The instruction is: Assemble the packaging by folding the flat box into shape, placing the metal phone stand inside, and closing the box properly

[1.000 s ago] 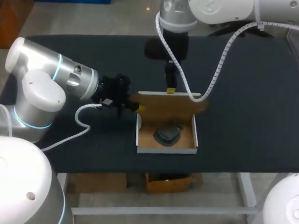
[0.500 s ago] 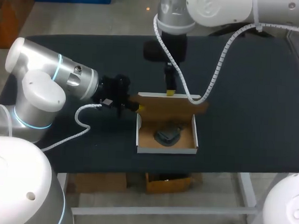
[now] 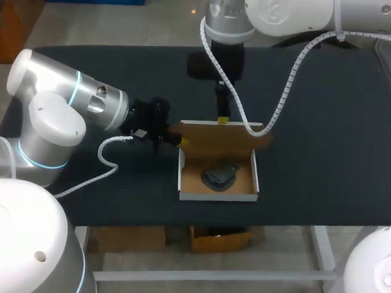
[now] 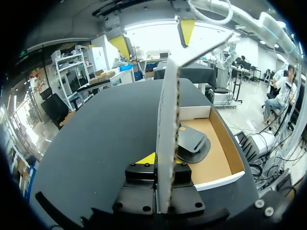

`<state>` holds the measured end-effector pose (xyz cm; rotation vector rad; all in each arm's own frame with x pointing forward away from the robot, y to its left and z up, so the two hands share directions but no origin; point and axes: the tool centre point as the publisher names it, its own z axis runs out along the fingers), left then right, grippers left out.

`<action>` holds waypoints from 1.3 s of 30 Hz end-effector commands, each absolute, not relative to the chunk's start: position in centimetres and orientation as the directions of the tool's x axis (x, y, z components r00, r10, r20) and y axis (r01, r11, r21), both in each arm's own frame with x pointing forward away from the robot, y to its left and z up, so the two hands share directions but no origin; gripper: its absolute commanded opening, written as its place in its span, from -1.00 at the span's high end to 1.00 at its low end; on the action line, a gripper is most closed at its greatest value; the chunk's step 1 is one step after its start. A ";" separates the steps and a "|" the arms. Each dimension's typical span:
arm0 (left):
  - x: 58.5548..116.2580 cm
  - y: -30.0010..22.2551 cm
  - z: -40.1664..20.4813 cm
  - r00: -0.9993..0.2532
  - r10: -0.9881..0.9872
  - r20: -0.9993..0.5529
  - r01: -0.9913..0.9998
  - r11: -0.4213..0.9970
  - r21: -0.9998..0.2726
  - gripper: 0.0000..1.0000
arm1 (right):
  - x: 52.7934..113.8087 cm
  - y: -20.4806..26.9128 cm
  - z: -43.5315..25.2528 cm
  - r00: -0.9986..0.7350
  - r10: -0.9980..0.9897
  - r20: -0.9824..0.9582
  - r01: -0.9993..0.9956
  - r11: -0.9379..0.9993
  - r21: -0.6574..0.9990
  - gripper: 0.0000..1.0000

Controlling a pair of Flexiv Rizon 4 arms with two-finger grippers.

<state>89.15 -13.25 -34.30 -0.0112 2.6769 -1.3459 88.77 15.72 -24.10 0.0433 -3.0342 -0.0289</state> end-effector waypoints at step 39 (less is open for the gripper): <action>89.1 -13.3 -34.7 -0.989 -0.072 -0.126 0.058 0.598 -0.799 1.00 | 88.8 15.4 -25.2 -0.999 0.018 0.041 0.018 1.000 -0.007 -0.62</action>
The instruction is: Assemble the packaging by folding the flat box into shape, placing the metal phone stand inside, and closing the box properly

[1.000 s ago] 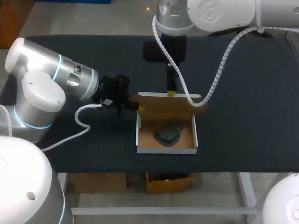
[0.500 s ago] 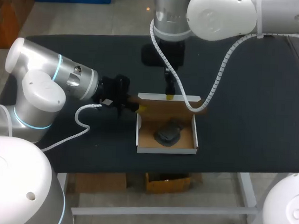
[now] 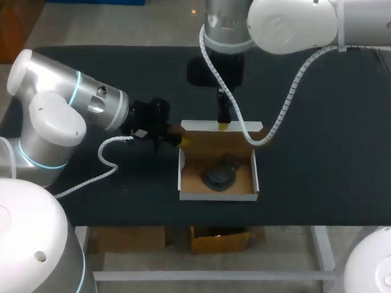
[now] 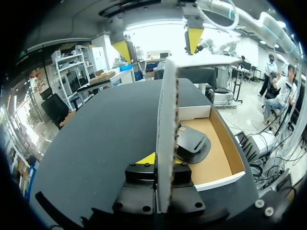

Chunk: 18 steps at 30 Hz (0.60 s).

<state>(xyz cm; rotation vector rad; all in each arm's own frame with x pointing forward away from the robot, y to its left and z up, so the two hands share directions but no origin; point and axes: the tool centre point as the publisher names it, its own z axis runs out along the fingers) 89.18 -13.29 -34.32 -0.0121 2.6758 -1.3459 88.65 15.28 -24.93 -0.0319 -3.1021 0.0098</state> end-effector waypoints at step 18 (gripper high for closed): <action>89.1 -13.3 -34.7 -0.989 -0.072 -0.126 0.058 0.598 -0.799 1.00 | 89.3 15.9 -26.0 -0.998 0.003 0.065 0.002 1.000 -0.009 -0.62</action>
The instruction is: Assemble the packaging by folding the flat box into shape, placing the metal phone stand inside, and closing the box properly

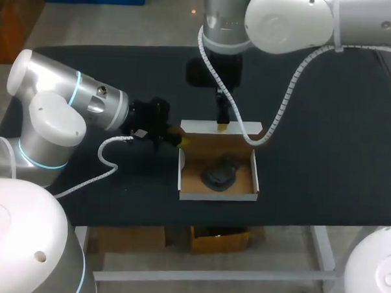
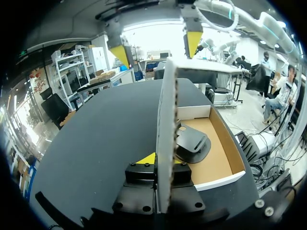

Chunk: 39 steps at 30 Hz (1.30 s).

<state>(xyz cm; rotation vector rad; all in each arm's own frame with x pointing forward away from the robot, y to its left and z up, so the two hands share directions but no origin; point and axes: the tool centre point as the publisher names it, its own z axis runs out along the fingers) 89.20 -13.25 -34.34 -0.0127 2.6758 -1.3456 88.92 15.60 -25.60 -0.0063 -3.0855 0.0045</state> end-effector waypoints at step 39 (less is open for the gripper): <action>89.1 -13.3 -34.7 -0.989 -0.072 -0.126 0.058 0.598 -0.799 1.00 | 89.9 16.4 -27.8 -0.991 -0.007 0.132 -0.007 1.000 -0.002 0.21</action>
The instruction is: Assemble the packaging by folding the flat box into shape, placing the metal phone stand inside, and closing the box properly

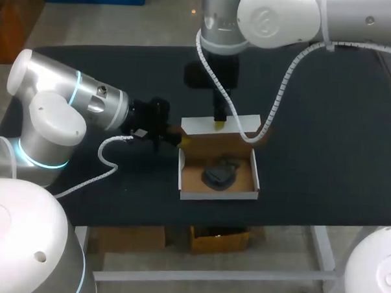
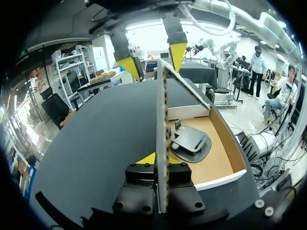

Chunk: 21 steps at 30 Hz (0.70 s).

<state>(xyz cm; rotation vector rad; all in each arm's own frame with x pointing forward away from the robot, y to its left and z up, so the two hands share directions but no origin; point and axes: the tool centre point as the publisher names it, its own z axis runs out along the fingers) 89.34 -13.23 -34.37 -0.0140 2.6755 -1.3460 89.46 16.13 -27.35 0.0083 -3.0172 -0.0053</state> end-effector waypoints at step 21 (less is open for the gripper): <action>89.1 -13.3 -34.7 -0.989 -0.072 -0.126 0.058 0.598 -0.799 1.00 | 89.7 16.5 -28.2 -0.990 -0.010 0.140 -0.010 1.000 0.001 1.00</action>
